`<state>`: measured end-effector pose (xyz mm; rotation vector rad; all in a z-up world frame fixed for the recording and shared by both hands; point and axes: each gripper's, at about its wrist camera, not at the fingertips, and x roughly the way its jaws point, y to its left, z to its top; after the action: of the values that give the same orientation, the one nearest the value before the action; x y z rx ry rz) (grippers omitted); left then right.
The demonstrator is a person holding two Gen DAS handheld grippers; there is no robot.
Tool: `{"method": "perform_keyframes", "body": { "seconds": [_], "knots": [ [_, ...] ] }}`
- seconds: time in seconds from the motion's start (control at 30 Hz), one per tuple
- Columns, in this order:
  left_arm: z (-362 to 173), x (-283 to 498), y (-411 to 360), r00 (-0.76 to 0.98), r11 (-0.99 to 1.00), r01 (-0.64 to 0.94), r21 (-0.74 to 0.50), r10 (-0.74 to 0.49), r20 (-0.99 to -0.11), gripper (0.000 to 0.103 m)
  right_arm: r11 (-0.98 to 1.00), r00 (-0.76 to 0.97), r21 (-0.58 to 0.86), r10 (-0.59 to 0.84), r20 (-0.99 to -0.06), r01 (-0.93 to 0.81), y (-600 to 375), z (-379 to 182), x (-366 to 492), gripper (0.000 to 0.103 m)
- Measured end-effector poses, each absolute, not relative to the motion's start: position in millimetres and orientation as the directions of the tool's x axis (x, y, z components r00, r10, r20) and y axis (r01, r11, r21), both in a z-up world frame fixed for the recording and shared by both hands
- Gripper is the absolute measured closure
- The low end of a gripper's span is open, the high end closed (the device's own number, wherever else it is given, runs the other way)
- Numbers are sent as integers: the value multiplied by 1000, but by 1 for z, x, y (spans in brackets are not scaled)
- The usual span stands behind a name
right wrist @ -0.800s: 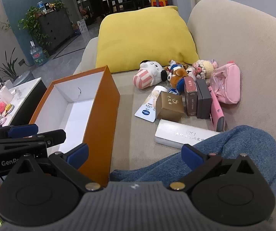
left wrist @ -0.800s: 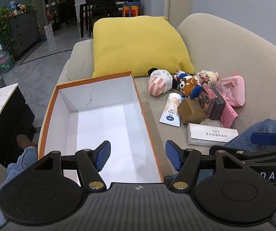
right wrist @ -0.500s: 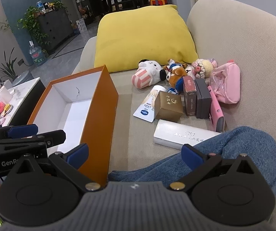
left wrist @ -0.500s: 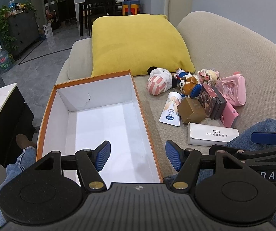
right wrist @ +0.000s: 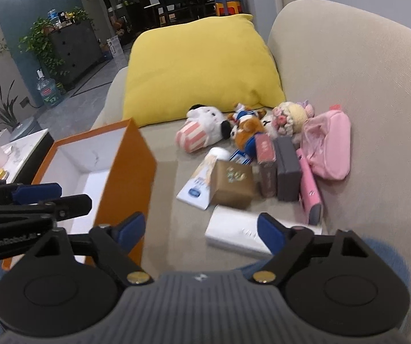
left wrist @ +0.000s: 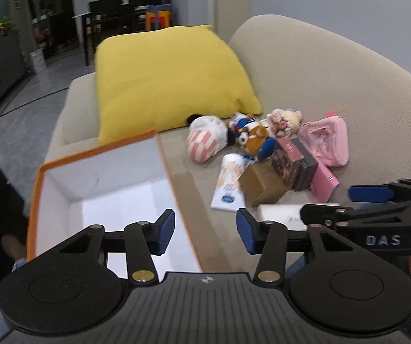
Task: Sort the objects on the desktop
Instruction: 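Reach both tools toward the plush toys beside the cushion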
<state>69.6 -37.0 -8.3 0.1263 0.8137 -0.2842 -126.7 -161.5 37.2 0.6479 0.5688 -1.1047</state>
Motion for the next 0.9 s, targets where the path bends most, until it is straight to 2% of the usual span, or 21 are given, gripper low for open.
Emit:
{"method": "perform_keyframes", "body": {
  "seconds": [0.1, 0.23, 0.33, 0.63, 0.8, 0.9],
  "knots": [
    [-7, 94, -43, 631, 941, 338, -11, -235, -739, 57, 302, 341, 189, -606, -718, 934, -184, 35, -129, 32],
    [-10, 138, -54, 596, 919, 395, -2, -258, -760, 58, 315, 344, 185, -588, -731, 931, -220, 33, -126, 39],
    [-13, 177, -57, 544, 903, 428, -48, -299, -784, 58, 319, 333, 168, -582, -742, 933, -253, 34, -121, 45],
    [-55, 304, -70, 399, 879, 460, -129, -335, -854, 57, 317, 266, 100, -538, -800, 943, -361, 16, -107, 50],
    [-89, 355, -82, 301, 875, 458, -158, -320, -898, 46, 291, 253, 120, -480, -840, 949, -409, -7, -113, 50],
    [-107, 374, -85, 249, 885, 436, -167, -297, -922, 45, 255, 273, 171, -448, -851, 952, -424, -18, -118, 50]
  ]
}}
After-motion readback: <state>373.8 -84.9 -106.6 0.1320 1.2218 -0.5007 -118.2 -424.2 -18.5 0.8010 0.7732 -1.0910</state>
